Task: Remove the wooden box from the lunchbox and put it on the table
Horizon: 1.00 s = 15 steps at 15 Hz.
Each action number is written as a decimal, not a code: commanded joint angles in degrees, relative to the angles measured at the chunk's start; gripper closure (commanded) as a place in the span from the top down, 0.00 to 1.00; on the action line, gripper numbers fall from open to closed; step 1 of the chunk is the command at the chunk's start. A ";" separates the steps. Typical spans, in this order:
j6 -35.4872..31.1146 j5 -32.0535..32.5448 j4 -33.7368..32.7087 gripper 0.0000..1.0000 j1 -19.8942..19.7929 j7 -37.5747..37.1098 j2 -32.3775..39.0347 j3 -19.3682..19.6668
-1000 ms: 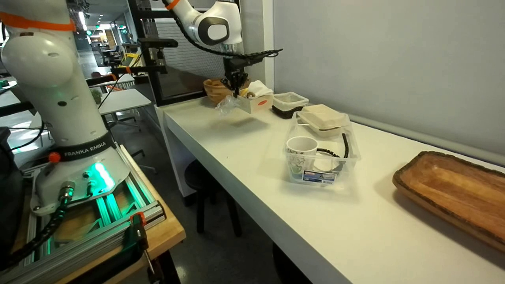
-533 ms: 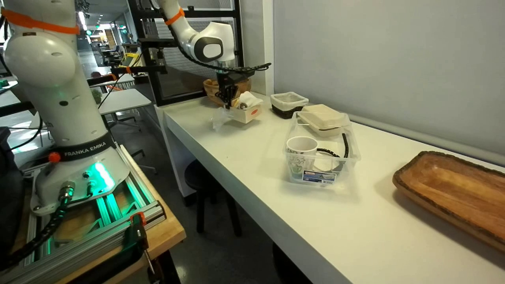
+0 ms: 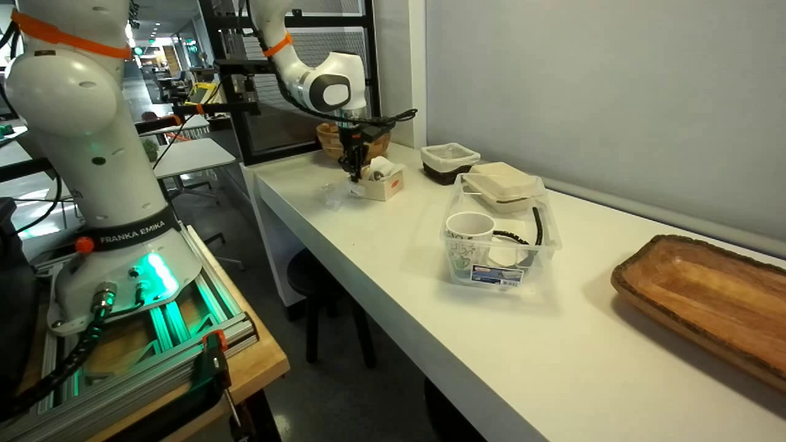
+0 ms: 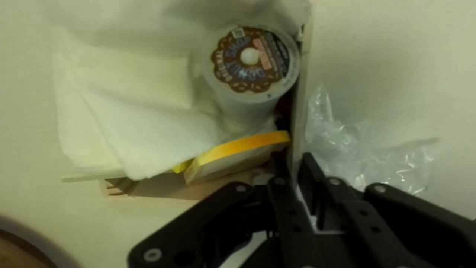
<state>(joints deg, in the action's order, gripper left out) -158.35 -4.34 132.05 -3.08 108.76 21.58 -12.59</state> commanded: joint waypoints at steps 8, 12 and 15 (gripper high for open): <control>17.88 2.74 -6.18 0.98 1.51 -21.64 -14.45 5.79; 20.83 3.51 -6.03 1.00 1.02 -31.74 -20.69 9.44; 20.88 6.33 -4.08 1.00 0.42 -40.18 -24.58 12.04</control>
<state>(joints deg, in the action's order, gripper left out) -138.70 -1.44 124.88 -2.55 76.87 1.36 -2.58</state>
